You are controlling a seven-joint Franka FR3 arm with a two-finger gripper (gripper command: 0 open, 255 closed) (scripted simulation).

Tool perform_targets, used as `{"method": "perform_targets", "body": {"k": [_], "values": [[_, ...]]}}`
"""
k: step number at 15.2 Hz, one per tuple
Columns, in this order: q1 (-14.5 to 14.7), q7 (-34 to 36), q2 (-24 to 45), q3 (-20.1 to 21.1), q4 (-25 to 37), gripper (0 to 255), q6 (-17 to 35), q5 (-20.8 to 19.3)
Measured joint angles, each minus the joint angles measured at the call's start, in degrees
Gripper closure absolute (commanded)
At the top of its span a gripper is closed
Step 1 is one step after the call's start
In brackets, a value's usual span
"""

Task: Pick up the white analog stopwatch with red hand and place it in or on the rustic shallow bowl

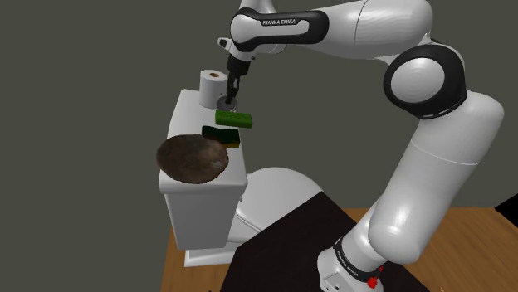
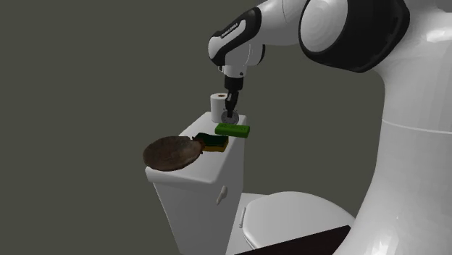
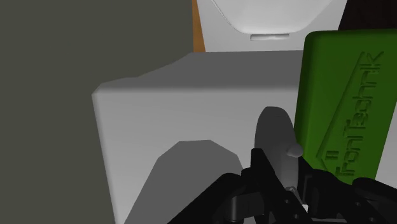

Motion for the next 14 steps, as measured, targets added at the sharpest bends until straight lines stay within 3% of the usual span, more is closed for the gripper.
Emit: {"method": "perform_targets", "body": {"k": [5,14], "values": [[0.01,0.04,-0.05,0.00,0.28,255,-0.35,-0.02],[-0.04,0.40,-0.56,-0.04,6.16,255,-6.72,-0.16]]}}
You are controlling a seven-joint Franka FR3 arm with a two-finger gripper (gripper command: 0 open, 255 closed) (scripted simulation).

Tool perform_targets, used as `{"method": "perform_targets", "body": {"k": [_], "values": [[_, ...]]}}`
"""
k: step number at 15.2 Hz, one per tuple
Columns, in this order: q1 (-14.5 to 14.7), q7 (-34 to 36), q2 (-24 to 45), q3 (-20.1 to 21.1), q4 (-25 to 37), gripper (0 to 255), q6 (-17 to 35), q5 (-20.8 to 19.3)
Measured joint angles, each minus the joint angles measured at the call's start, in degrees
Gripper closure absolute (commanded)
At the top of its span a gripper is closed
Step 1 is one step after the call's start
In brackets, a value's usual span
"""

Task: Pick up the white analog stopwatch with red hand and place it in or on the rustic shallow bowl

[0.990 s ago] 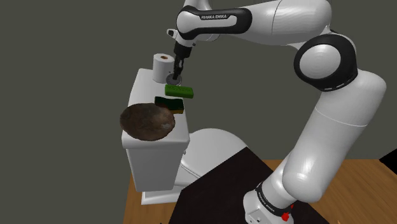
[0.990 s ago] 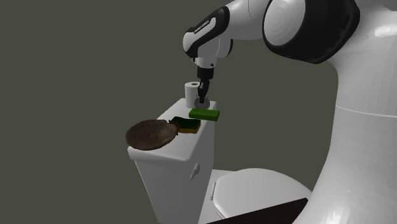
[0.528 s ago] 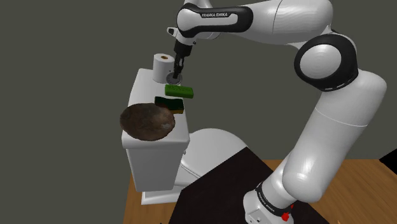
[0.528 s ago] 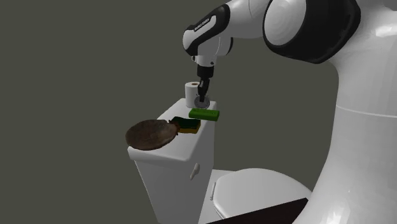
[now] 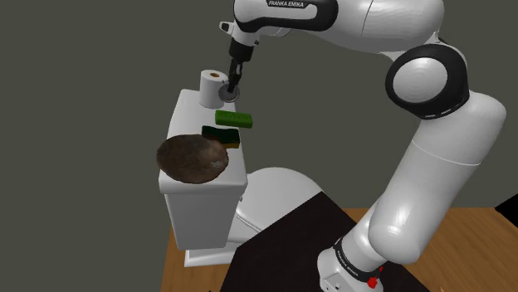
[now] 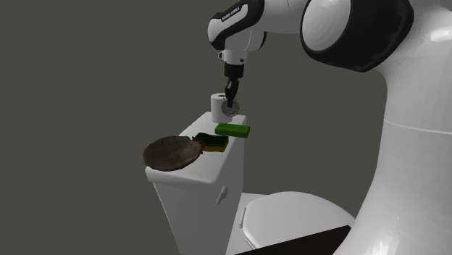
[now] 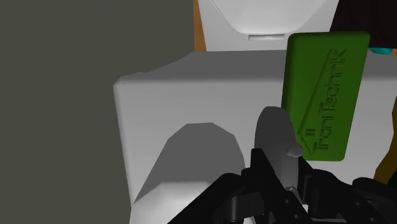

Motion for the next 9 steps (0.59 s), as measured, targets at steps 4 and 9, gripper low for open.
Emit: {"method": "perform_targets", "body": {"k": [4,9], "values": [[0.01,0.22,0.27,0.01,3.45,255,-3.17,-0.05],[-0.05,0.39,0.56,-0.02,7.73,255,-7.14,-0.09]]}}
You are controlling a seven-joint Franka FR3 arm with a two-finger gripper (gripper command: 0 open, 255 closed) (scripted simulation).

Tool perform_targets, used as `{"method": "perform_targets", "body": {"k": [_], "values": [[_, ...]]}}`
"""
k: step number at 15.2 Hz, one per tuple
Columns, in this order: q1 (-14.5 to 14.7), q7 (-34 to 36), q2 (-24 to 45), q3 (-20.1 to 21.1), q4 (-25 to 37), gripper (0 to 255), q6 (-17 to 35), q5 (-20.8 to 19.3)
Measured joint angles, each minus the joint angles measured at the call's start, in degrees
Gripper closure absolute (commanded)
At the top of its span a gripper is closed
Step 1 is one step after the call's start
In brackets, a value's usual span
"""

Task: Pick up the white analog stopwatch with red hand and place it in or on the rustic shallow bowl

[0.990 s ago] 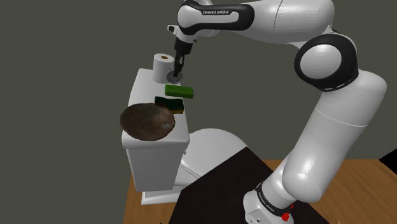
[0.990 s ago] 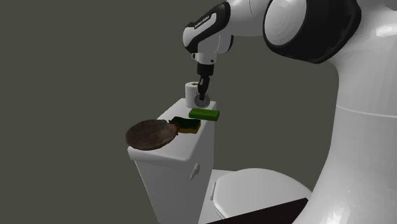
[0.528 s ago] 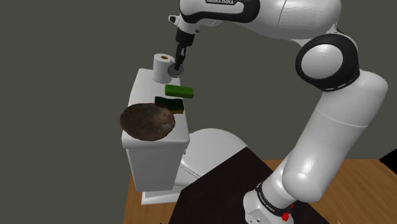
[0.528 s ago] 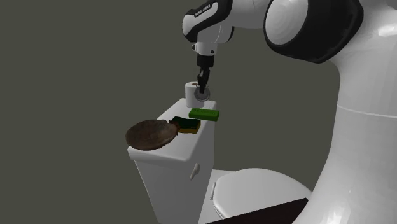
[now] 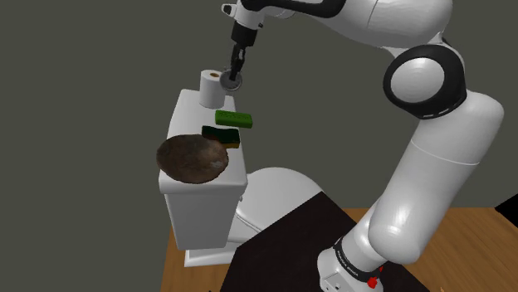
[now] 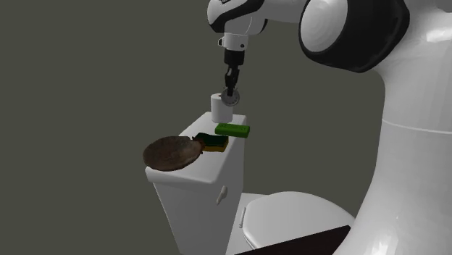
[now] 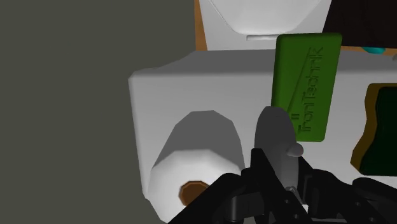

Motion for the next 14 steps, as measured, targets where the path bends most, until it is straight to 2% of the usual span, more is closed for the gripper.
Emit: {"method": "perform_targets", "body": {"k": [5,12,14], "values": [[-0.07,0.14,0.82,-0.03,4.57,255,-3.77,0.00],[3.89,6.56,-8.16,2.61,-6.76,255,-1.08,-0.88],[5.14,8.89,-9.56,3.67,-8.05,255,-1.08,-1.10]]}}
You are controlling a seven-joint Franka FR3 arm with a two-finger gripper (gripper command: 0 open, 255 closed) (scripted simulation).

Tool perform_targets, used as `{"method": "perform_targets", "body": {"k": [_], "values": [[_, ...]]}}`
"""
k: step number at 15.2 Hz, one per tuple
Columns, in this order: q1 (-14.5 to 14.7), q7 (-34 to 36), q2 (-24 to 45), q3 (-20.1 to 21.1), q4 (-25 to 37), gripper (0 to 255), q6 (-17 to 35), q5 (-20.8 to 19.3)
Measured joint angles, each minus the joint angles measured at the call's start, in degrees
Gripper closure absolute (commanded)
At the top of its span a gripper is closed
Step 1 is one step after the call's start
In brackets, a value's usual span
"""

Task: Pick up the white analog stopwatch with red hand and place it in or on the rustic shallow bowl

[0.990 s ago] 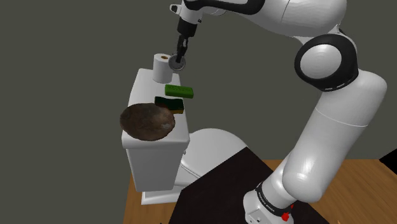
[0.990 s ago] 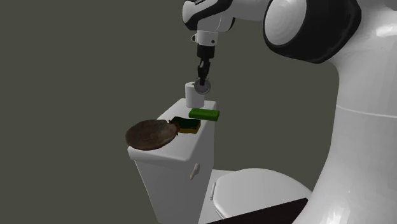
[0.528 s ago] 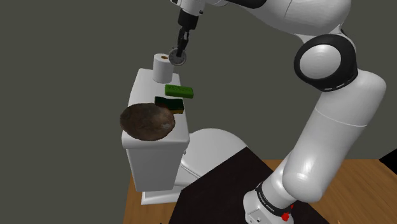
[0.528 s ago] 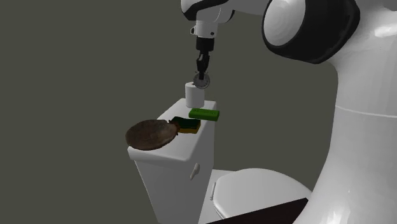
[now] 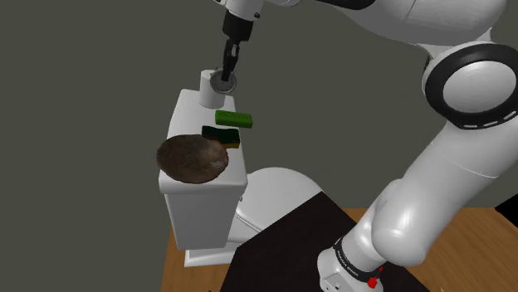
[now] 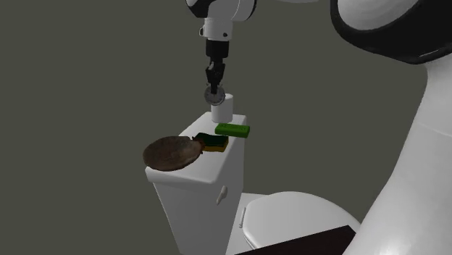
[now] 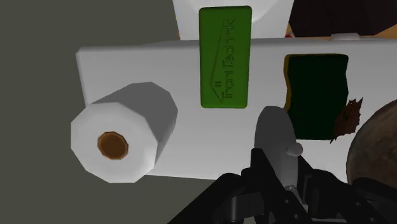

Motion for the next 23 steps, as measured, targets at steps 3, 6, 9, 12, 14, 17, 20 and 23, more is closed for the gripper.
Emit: {"method": "perform_targets", "body": {"k": [3,6,9,12,14,17,20,23], "values": [[1.80,3.50,-3.42,1.68,-3.98,255,0.70,-0.14],[3.67,7.32,-5.85,3.63,-6.30,255,0.75,-0.20],[5.34,10.85,-8.44,5.53,-9.16,255,1.17,-0.10],[7.06,14.65,-10.39,7.64,-10.69,255,0.91,0.08],[8.20,17.22,-11.33,9.13,-12.18,255,1.53,0.19],[9.55,20.38,-11.82,10.98,-12.97,255,1.96,0.26],[9.68,20.59,-12.29,11.14,-15.65,255,4.17,0.39],[9.75,20.62,-12.52,11.22,-18.04,255,6.31,0.48]]}}
